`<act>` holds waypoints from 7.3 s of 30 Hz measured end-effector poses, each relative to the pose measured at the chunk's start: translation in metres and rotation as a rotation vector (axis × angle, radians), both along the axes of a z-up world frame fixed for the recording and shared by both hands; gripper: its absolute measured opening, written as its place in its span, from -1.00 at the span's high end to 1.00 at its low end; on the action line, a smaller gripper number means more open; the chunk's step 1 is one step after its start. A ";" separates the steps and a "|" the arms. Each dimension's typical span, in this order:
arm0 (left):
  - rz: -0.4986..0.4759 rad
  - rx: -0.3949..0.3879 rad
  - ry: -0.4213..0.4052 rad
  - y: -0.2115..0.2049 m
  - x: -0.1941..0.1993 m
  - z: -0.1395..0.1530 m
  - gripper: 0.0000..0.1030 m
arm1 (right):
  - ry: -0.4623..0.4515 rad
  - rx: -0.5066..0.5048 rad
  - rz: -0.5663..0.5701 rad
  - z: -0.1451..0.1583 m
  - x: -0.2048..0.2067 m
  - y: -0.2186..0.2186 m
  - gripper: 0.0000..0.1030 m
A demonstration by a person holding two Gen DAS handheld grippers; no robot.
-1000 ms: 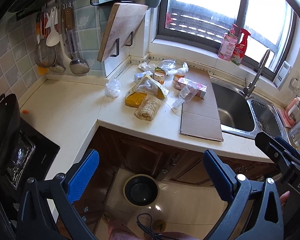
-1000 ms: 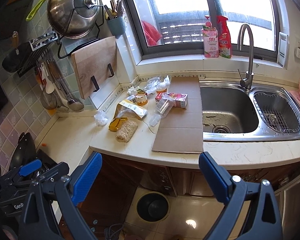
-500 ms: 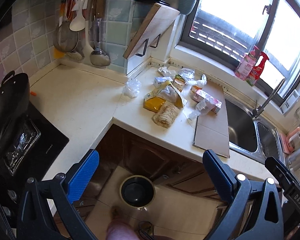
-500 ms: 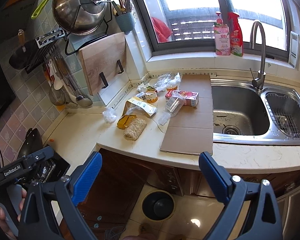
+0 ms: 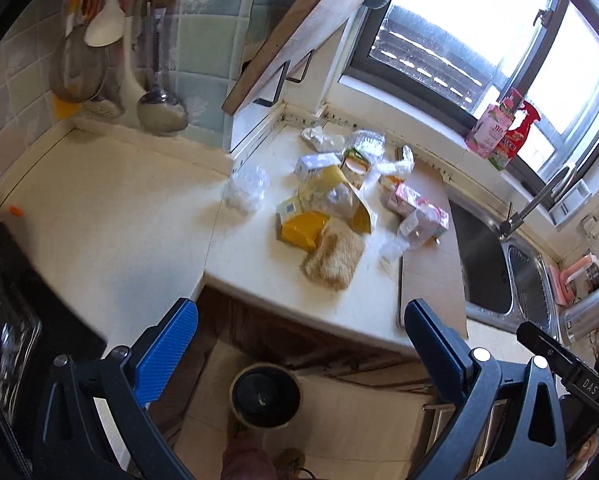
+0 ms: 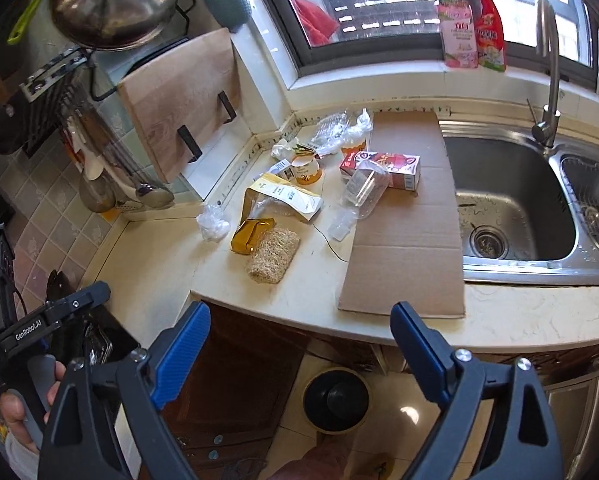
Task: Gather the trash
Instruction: 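Grasp the clear plastic bag with left tool while right tool grasps the noodle bundle, then carry both items over the floor bin and open both tools to drop them, then raise both tools back toward the counter trash, then grasp the yellow honeycomb bag with left tool while right tool grasps the plastic bottle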
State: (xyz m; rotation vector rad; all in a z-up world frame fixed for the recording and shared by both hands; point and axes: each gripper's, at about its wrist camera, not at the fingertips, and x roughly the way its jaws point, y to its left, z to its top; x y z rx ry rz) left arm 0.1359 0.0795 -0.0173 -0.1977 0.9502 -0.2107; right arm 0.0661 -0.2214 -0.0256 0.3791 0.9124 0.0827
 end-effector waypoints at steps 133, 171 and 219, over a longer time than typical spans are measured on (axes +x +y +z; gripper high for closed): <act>-0.293 0.100 0.260 -0.069 -0.065 -0.188 -0.49 | 0.497 0.078 0.110 -0.252 -0.057 0.058 -0.39; -0.306 -0.073 -0.061 -0.111 0.090 -0.026 -0.68 | 0.102 -0.006 -0.120 -0.055 0.048 -0.036 -0.39; -0.035 -0.057 0.023 -0.178 0.197 -0.047 0.94 | 0.160 0.411 0.033 -0.121 0.220 -0.111 -0.12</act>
